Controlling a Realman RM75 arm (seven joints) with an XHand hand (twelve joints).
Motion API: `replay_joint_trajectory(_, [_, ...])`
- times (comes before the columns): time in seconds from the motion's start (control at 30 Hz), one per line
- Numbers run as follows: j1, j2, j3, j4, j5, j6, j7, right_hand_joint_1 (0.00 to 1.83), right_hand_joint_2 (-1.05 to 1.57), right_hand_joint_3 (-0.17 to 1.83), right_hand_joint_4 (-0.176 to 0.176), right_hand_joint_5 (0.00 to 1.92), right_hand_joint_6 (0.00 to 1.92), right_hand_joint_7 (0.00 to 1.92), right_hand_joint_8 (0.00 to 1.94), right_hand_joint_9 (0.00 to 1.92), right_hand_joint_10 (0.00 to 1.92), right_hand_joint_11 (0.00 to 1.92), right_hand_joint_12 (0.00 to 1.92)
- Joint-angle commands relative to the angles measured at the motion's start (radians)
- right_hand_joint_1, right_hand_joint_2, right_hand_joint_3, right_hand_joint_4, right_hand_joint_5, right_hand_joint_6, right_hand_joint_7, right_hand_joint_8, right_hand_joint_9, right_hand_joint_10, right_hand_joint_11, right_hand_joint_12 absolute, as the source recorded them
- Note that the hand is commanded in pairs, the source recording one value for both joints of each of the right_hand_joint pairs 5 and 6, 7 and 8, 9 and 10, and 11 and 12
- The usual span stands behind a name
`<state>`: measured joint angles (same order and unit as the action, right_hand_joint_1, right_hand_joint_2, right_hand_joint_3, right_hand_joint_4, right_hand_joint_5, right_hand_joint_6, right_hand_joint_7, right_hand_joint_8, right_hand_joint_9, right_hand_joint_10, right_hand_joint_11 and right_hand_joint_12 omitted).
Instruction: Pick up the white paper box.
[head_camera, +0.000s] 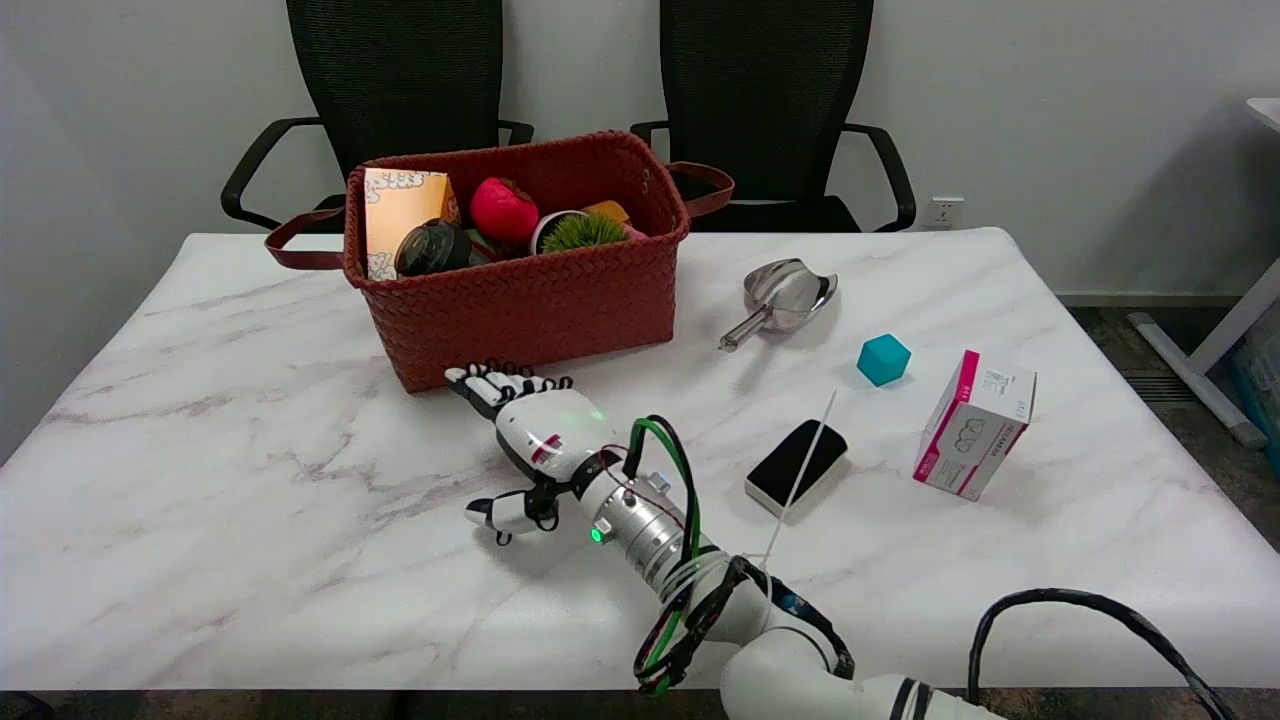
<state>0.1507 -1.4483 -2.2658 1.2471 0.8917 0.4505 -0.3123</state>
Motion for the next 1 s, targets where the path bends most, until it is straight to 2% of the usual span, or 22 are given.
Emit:
replay_joint_trajectory(0.03, [-0.013, 0.029, 0.036, -0.003, 0.002, 0.033, -0.002, 1.04, 0.77, 0.26, 0.000, 0.13, 0.13, 0.16, 0.16, 0.25, 0.25, 0.36, 0.36])
replay_joint_trajectory(0.3, [-0.014, 0.030, 0.029, 0.015, 0.002, 0.037, -0.002, 1.04, 0.77, 0.26, 0.000, 0.13, 0.13, 0.16, 0.16, 0.25, 0.25, 0.36, 0.36])
replay_joint_trajectory(0.83, [-0.056, 0.025, 0.020, 0.041, 0.000, 0.143, -0.004, 1.04, 0.77, 0.25, 0.000, 0.13, 0.13, 0.16, 0.16, 0.25, 0.25, 0.36, 0.36])
replay_joint_trajectory(1.0, [-0.086, 0.028, 0.020, 0.086, 0.000, 0.255, -0.004, 1.05, 0.77, 0.25, 0.000, 0.12, 0.12, 0.15, 0.15, 0.24, 0.24, 0.35, 0.35])
